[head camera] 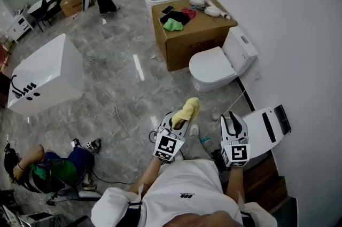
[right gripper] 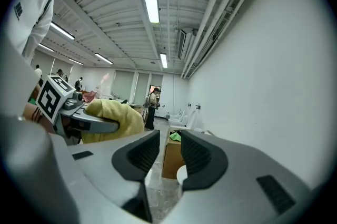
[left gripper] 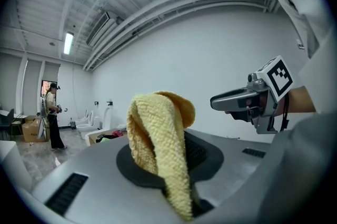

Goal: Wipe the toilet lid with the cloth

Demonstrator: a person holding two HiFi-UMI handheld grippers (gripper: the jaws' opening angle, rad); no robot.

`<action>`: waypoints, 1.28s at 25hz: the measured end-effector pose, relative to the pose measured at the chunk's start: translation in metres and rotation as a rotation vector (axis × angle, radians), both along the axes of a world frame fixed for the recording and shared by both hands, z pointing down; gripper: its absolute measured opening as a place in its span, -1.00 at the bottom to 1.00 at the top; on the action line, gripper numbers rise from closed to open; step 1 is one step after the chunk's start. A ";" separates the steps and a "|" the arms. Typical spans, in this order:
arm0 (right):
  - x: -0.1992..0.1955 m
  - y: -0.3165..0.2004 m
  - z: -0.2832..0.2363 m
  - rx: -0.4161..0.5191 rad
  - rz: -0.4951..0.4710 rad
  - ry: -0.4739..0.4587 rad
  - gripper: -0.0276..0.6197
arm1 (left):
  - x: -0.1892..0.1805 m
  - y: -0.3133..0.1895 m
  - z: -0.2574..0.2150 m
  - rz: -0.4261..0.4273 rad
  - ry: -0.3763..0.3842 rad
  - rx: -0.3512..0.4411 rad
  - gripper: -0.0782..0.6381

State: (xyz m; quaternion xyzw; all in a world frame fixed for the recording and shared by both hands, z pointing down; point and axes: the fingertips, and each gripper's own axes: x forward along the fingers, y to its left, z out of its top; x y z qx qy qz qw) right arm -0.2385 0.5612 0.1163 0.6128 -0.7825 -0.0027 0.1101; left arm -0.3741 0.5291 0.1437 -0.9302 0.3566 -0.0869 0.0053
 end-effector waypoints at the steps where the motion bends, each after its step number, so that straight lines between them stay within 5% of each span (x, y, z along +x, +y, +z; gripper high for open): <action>1: 0.001 -0.007 0.001 -0.002 -0.003 -0.001 -0.48 | 0.001 -0.007 0.001 -0.005 -0.002 -0.001 -0.56; 32: 0.132 -0.274 0.039 -0.092 -0.106 -0.062 -0.48 | 0.128 -0.262 0.010 -0.085 -0.071 -0.032 -0.56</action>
